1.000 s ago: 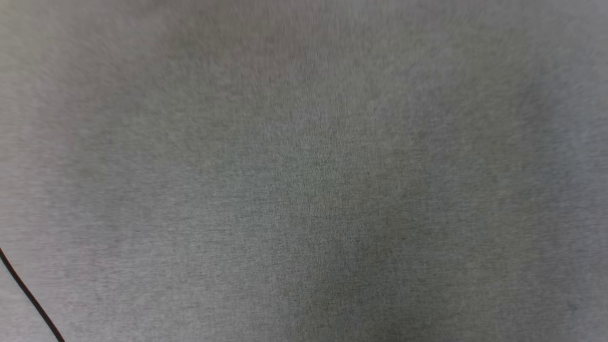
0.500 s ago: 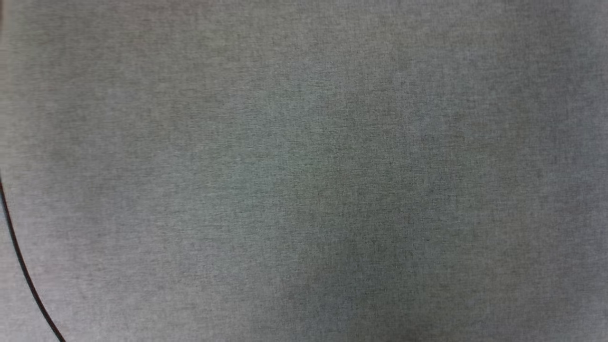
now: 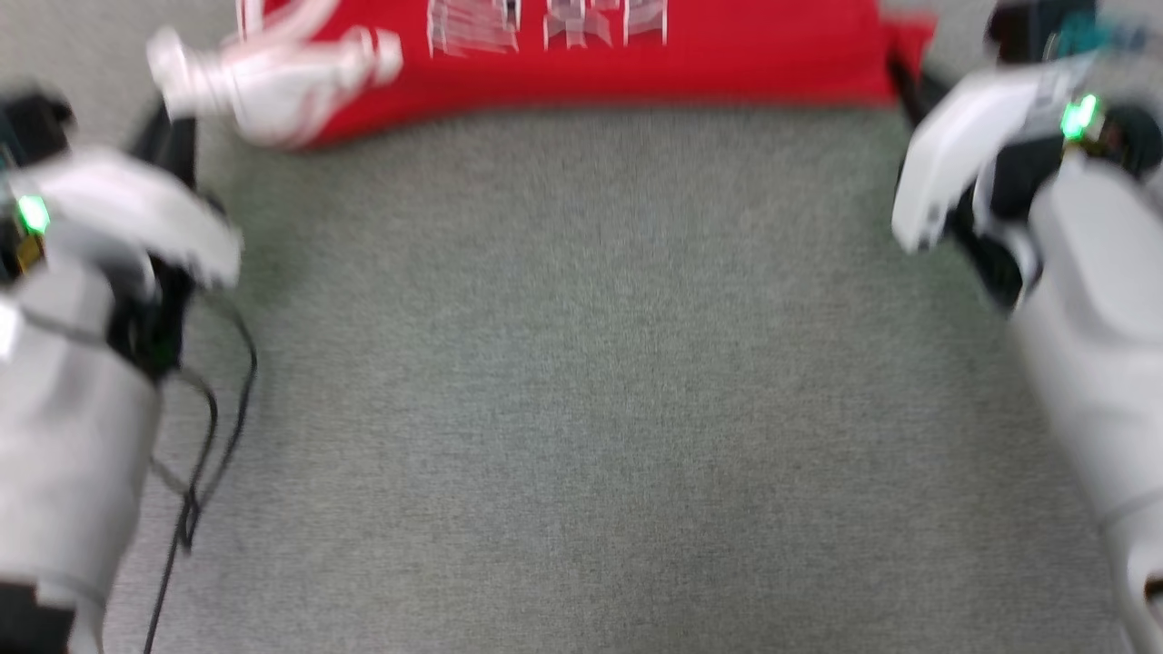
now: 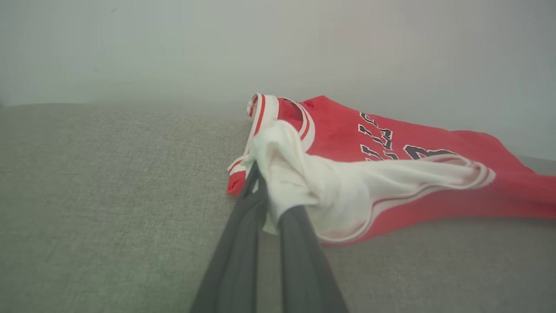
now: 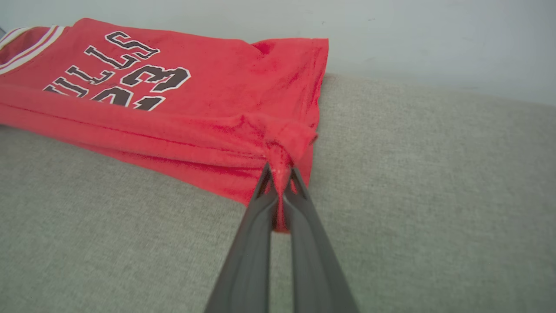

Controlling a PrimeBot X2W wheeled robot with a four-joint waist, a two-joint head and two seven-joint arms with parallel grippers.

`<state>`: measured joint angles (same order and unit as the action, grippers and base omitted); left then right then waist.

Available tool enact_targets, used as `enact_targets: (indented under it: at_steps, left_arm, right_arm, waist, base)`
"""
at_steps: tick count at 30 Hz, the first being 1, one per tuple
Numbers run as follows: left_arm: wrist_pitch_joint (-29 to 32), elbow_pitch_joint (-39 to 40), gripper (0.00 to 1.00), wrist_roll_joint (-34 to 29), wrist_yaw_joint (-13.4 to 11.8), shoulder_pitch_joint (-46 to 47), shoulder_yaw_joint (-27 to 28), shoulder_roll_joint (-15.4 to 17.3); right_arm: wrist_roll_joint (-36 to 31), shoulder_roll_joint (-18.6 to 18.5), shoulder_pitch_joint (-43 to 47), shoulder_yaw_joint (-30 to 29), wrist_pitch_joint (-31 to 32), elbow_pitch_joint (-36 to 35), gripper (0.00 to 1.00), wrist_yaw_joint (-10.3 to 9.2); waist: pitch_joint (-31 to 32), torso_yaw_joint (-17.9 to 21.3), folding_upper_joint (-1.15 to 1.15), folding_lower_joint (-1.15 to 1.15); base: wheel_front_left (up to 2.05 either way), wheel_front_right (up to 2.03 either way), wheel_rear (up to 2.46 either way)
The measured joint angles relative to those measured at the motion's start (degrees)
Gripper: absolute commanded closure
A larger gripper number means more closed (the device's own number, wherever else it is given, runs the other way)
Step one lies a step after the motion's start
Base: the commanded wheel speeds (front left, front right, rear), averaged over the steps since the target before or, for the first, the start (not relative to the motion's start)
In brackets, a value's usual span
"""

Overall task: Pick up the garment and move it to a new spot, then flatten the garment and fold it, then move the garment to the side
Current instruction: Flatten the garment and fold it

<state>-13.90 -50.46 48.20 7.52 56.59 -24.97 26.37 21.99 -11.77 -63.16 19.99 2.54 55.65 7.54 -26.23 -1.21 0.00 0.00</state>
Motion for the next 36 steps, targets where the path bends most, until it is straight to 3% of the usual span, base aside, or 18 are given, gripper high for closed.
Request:
enact_targets:
  at_steps: [5, 10, 16, 22, 25, 26, 27, 29, 30, 36]
  left_arm:
    - [-0.7, 3.4, 1.0, 0.5, -0.2, -13.1, 0.0, 0.6]
    - [-0.9, 8.7, 1.0, 1.7, -2.4, -26.3, 1.6, 1.3]
    - [-0.7, 18.2, 1.0, 4.1, -7.2, -42.6, 2.9, 2.1]
    - [3.2, 31.0, 1.0, 6.7, -14.0, -57.3, 3.5, 4.5]
    - [5.5, 40.1, 1.0, 8.1, -18.5, -64.8, 4.2, 6.2]
    - [5.5, 40.1, 1.0, 8.1, -18.5, -64.8, 4.2, 6.2]
    - [6.4, 43.7, 1.0, 8.6, -20.5, -67.9, 4.6, 7.2]
    - [6.5, 45.3, 1.0, 8.8, -21.4, -69.1, 5.0, 7.6]
    - [7.2, 48.3, 1.0, 9.4, -22.8, -71.3, 5.4, 8.4]
    - [8.1, 54.0, 1.0, 8.6, -24.8, -72.6, 5.6, 9.9]
  right_arm:
    - [4.9, -2.6, 12.1, 2.3, 0.0, -3.7, 1.0, 0.02]
    - [9.2, -5.2, 23.2, 2.9, 0.0, -9.2, 1.0, 0.11]
    - [11.7, -7.5, 37.0, 1.1, 1.4, -16.3, 1.0, 0.37]
    - [11.6, -7.9, 52.1, -4.2, 4.7, -24.4, 1.0, 0.46]
    - [10.1, -6.7, 60.8, -10.1, 8.4, -30.8, 1.0, 0.46]
    - [10.1, -6.7, 60.8, -10.1, 8.4, -30.8, 1.0, 0.46]
    - [8.9, -5.1, 65.6, -13.1, 10.8, -34.4, 1.0, 0.46]
    - [8.0, -4.2, 67.6, -14.6, 12.3, -36.3, 1.0, 0.46]
    - [6.4, -2.4, 71.4, -17.3, 15.3, -40.7, 1.0, 0.45]
    - [2.0, 1.9, 76.5, -22.0, 22.8, -51.4, 1.0, 0.24]
  waist:
    - [6.4, -0.3, 0.0, -0.01]
    - [12.9, -0.6, 0.0, -0.02]
    - [20.2, -1.0, 0.0, -0.02]
    - [26.4, -1.5, 0.0, -0.03]
    - [28.7, -2.1, 0.0, -0.03]
    - [28.7, -2.1, 0.0, -0.03]
    - [29.2, -2.5, 0.0, -0.03]
    - [29.3, -2.7, 0.0, -0.03]
    - [29.3, -2.7, 0.0, -0.03]
    - [28.3, -2.4, 0.0, -0.02]
  base:
    - [0.0, 0.0, 0.0]
    - [0.0, 0.0, 0.0]
    - [0.0, 0.0, 0.0]
    - [0.0, 0.0, 0.0]
    - [0.0, 0.0, 0.0]
    - [0.0, 0.0, 0.0]
    - [0.0, 0.0, 0.0]
    - [0.0, 0.0, 0.0]
    - [0.0, 0.0, 0.0]
    - [0.0, 0.0, 0.0]
